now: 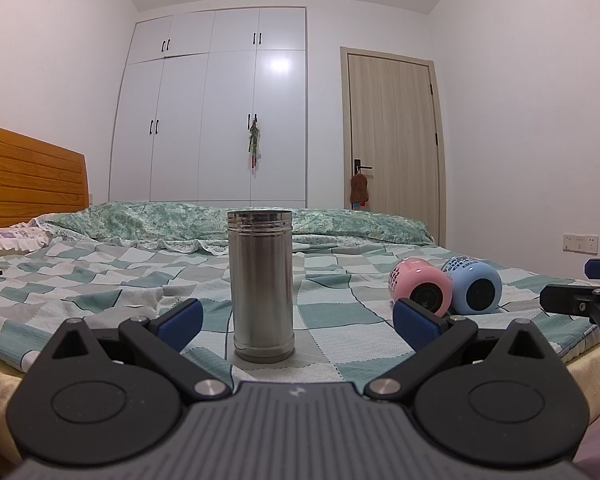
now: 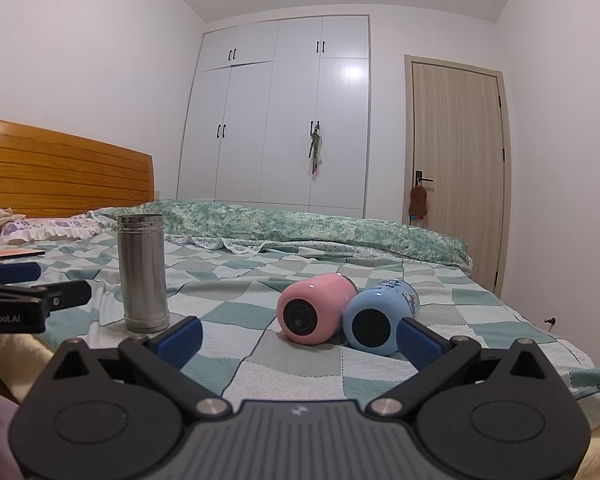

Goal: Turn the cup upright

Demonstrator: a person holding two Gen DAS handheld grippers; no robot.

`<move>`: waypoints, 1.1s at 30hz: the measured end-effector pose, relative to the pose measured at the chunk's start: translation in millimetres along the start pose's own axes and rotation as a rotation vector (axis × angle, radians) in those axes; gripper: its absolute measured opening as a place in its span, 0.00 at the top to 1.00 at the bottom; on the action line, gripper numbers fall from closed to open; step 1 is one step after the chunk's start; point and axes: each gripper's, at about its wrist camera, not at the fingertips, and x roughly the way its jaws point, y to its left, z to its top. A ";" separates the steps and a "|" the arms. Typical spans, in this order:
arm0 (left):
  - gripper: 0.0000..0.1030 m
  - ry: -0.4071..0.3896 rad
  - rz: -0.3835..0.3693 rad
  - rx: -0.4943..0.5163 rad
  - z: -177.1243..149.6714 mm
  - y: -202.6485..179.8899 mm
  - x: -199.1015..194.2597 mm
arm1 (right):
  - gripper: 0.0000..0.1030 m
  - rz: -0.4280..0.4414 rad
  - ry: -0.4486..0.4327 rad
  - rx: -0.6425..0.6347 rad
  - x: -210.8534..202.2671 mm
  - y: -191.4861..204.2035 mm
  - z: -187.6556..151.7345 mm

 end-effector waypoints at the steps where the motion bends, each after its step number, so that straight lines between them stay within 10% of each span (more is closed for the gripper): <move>1: 0.00 0.000 0.001 0.000 0.0 0.0 0.0 | 0.00 0.000 0.000 0.000 -0.2 -0.1 0.2; 23: 0.00 0.036 0.000 0.016 5.1 -2.9 5.7 | 0.00 -0.006 0.012 -0.001 1.9 -1.9 0.7; 33: 0.00 0.117 -0.182 0.168 75.2 -47.8 52.2 | 0.00 0.014 0.038 0.002 19.8 -29.2 24.5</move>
